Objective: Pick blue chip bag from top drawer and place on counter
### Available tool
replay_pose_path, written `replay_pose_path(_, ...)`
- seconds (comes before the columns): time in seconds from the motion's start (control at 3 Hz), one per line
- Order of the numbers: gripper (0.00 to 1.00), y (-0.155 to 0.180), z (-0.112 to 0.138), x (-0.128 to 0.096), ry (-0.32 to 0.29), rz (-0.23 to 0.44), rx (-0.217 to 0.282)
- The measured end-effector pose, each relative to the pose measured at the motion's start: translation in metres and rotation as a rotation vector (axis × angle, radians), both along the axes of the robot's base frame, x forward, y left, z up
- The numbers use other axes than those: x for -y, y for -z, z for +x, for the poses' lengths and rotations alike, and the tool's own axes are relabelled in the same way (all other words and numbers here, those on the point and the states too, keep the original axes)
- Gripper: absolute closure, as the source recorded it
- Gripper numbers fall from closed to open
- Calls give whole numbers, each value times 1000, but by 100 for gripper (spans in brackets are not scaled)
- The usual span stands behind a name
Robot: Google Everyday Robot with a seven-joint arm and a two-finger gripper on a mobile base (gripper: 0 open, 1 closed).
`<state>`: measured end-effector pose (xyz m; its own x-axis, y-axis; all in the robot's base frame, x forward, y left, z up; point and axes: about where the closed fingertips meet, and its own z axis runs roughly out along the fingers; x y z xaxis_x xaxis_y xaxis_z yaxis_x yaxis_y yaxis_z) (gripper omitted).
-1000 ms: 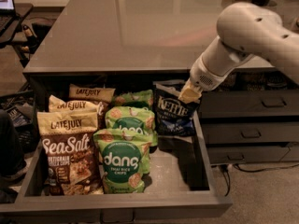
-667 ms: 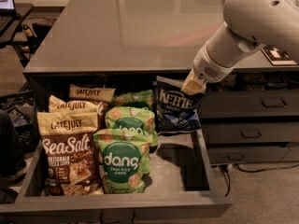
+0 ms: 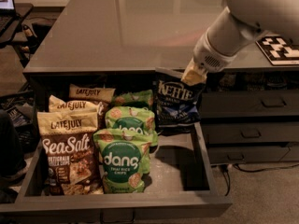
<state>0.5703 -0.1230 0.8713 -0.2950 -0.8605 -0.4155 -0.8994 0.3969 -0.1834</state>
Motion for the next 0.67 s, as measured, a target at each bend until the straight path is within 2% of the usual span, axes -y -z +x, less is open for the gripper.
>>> replay_pose_path(0.67, 100, -78, 37, -10, -30, -54, 128)
